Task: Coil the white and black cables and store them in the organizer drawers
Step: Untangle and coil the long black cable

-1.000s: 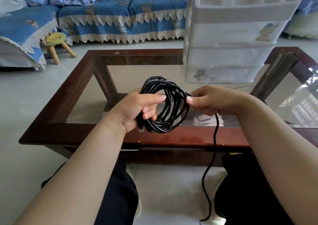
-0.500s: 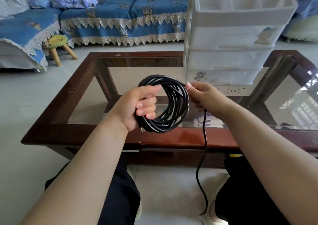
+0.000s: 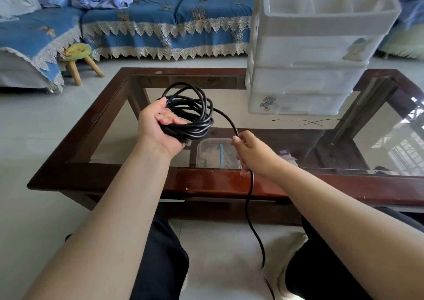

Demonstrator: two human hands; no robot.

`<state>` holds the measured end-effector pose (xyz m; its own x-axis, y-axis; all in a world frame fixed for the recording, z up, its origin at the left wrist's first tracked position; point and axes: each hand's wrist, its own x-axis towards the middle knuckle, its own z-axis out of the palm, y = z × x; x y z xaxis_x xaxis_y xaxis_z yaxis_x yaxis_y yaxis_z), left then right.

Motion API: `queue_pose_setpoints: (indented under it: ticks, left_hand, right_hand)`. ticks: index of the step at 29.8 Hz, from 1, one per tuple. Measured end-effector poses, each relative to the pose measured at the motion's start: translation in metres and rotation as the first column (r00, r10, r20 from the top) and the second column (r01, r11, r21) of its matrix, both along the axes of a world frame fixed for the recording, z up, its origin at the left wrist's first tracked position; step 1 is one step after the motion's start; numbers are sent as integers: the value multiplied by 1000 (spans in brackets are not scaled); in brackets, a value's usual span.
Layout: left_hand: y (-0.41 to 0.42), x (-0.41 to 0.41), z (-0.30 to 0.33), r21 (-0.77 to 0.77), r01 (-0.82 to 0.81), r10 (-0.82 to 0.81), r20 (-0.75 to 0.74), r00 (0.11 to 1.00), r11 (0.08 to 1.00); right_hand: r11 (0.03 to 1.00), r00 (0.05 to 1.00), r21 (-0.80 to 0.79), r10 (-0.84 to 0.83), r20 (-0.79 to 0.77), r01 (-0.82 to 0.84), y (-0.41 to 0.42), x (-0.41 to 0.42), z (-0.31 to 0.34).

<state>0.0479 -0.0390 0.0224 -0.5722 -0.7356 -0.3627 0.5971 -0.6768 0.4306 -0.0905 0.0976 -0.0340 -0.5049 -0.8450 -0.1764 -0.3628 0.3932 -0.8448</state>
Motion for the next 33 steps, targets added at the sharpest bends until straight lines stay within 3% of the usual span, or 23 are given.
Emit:
queue_pose_setpoints:
  ticks: [3, 5, 8, 11, 16, 25, 29, 33]
  left_hand:
    - [-5, 3, 3, 49, -162, 161, 18, 987, 986]
    - [-5, 3, 2, 42, -218, 215, 65, 974, 975]
    - [-2, -2, 0, -49, -247, 251, 177, 951, 968]
    - [2, -10, -2, -129, -222, 253, 321, 913, 966]
    - [15, -21, -5, -187, -147, 210, 388, 897, 971]
    - [30, -32, -12, -361, -68, 239, 456, 857, 930]
    - [37, -37, -15, -520, 0, 312, 512, 801, 854]
    - [42, -37, -17, -634, 218, 306, 608, 732, 742]
  right_hand:
    - [999, 999, 46, 0, -54, 2, 4, 6, -5]
    - [999, 975, 20, -37, -221, 42, 7, 9, -6]
    - [996, 839, 88, 43, -543, 5, 11, 14, 3]
    - [971, 698, 232, 205, -687, -57, 13, 23, 12]
    - [930, 643, 328, 356, -678, -168, 12, 40, 17]
    - [914, 731, 270, 404, -550, -303, 7, 39, 31]
    - [908, 754, 258, 417, -508, -329, 3, 40, 34]
    - [871, 766, 325, 483, -424, -369, 1, 35, 34]
